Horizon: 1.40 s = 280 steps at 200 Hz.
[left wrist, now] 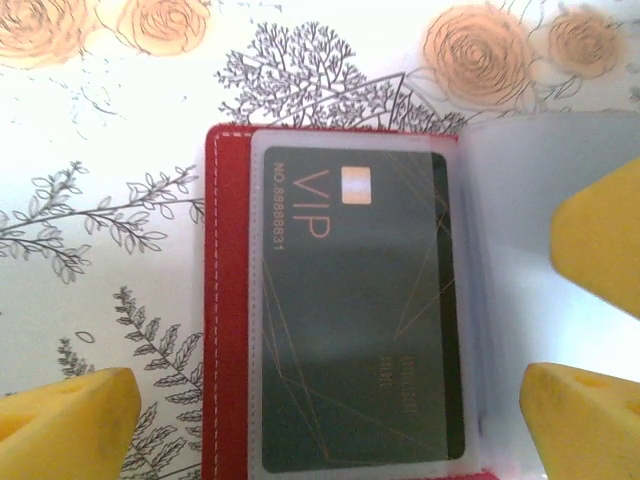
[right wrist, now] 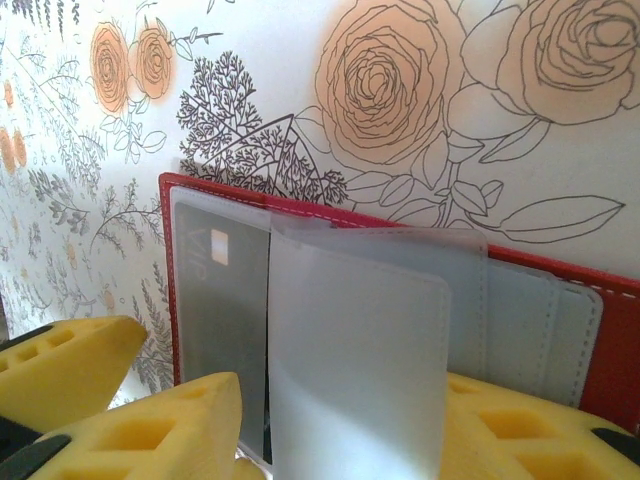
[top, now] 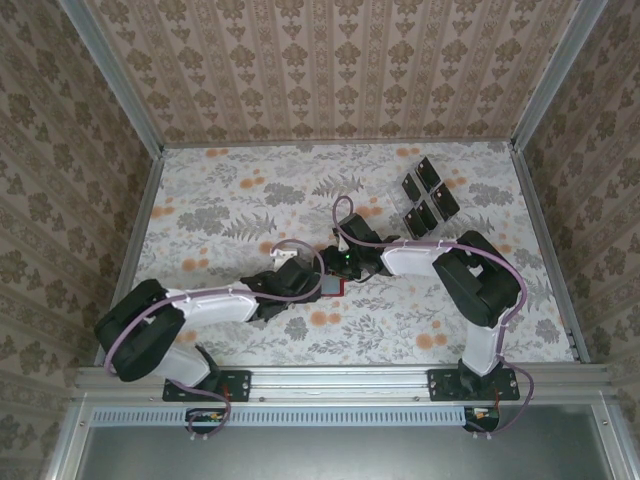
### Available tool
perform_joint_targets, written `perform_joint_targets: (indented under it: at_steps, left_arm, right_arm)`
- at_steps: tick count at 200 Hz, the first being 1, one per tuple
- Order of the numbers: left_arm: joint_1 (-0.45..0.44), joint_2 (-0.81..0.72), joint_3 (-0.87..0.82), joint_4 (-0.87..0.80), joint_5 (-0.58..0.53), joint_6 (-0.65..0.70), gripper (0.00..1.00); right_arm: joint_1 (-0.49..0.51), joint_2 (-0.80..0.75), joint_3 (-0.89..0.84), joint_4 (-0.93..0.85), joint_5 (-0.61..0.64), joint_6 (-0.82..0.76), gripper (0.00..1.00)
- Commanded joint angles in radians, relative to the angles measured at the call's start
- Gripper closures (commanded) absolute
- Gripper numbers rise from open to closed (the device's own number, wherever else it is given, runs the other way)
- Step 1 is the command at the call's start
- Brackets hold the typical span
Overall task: Put the credit cards into the card holder
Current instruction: Flip over the card slot on the card holder.
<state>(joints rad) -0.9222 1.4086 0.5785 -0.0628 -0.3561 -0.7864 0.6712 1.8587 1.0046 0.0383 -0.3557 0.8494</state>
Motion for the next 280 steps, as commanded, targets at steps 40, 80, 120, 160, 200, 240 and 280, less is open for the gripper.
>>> perform_joint_targets:
  at_steps: [40, 80, 120, 160, 200, 240, 280]
  left_arm:
    - [0.030, -0.187, -0.047, -0.091, -0.045, -0.022, 0.00]
    - [0.073, -0.331, -0.086, -0.163, -0.065, -0.039, 0.00]
    - [0.119, -0.459, -0.128, -0.205, -0.055, -0.043, 0.00]
    - [0.153, -0.525, -0.159, -0.228, -0.024, -0.039, 0.00]
    - [0.179, -0.531, -0.173, -0.215, 0.014, -0.023, 0.00]
    - [0.188, -0.487, -0.160, -0.184, 0.041, -0.010, 0.00]
    - [0.192, -0.395, -0.106, -0.164, 0.066, 0.019, 0.00]
  right_arm:
    - [0.032, -0.032, 0.043, -0.042, -0.026, 0.032, 0.51]
    - [0.078, 0.008, 0.144, -0.102, -0.002, 0.028, 0.50]
    - [0.112, 0.139, 0.261, -0.144, 0.024, 0.022, 0.50]
    - [0.129, 0.220, 0.314, -0.159, 0.041, 0.031, 0.50]
    - [0.134, 0.204, 0.328, -0.173, 0.034, 0.019, 0.50]
    - [0.113, 0.090, 0.357, -0.198, 0.001, -0.053, 0.50]
    - [0.020, -0.102, 0.333, -0.290, 0.020, -0.135, 0.50]
